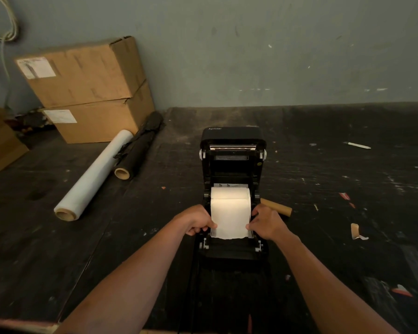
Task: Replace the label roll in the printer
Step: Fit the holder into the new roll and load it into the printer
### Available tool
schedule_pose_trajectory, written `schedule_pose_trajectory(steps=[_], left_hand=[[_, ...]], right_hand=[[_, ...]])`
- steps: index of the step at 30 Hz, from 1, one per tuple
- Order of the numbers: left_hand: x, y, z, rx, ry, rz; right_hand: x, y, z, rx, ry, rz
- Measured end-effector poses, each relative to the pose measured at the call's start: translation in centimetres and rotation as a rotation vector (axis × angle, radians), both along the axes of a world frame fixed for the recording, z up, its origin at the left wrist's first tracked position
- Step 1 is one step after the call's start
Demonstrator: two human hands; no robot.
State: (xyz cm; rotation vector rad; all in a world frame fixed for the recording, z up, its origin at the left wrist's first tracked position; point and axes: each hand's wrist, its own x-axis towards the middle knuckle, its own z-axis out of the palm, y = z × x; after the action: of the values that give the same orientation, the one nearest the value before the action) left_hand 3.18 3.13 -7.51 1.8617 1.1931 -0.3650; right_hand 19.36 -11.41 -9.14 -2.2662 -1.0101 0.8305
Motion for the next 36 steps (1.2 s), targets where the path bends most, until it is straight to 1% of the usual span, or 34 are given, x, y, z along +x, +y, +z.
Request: schedule_pose_trajectory(steps=[3,6,8,10,11,12,13,15,17,19,24,27,29,31,32,34,35,36], left_hand=[[0.0,0.1,-0.3,-0.017,-0.035,0.025],[-0.5,0.2,-0.4,-0.012,-0.021,-0.016],[-0.5,0.4,-0.2,-0.023,0.012,-0.033],[-0.3,0.5,0.1,-0.019,0.055,-0.05],[-0.1,0.5,0.2,-0.011,0.082,-0.064],[0.1,0.5,0.4,-0.003,0.106,-0.077],[0.2,0.5,0.4,0.001,0.126,-0.087],[0.3,0.6,0.5,-0.004,0.143,-0.097],[0.3,0.7,0.5,-0.004,0.151,-0.102],[0.4,0.7,0.7,0.004,0.165,-0.115],[0.6,0.6,1.3,0.01,0.199,-0.135],[0.5,0.4,1.5,0.018,0.181,-0.132],[0.4,0.0,1.5,0.045,0.132,-0.125],[0.0,-0.5,1.5,0.098,0.032,-0.089],[-0.3,-0.9,1.4,0.155,-0.031,-0.058],[-1.5,-1.9,1.2,0.358,-0.159,-0.001],[-2.2,-2.5,1.1,0.469,-0.219,-0.019],[-2.9,-3.1,1.0,0.555,-0.268,-0.081]], right_hand=[[0.3,0.4,0.3,-0.071,-0.069,0.054],[0.1,0.3,0.4,-0.064,-0.069,0.041],[-0.3,-0.1,0.5,0.001,-0.083,0.0],[-1.0,-0.8,0.8,0.136,-0.192,-0.065],[-1.4,-1.2,0.9,0.213,-0.264,-0.062],[-1.7,-1.5,1.1,0.27,-0.322,-0.007],[-2.1,-1.7,1.1,0.287,-0.361,0.096],[-2.6,-1.9,1.1,0.211,-0.402,0.329],[-2.6,-1.9,0.7,0.098,-0.426,0.45],[-2.3,-1.8,0.4,0.076,-0.457,0.494],[-2.2,-1.8,0.0,0.138,-0.52,0.556],[-2.6,-1.9,-0.3,0.182,-0.598,0.588],[-2.9,-2.1,-0.4,0.186,-0.653,0.62],[-3.1,-2.3,-0.4,0.18,-0.674,0.634],[-3.2,-2.4,-0.4,0.182,-0.676,0.637],[-3.4,-2.6,-0.6,0.199,-0.684,0.631],[-3.5,-2.8,-0.6,0.21,-0.687,0.623],[-3.7,-3.0,-0.7,0.217,-0.684,0.615]])
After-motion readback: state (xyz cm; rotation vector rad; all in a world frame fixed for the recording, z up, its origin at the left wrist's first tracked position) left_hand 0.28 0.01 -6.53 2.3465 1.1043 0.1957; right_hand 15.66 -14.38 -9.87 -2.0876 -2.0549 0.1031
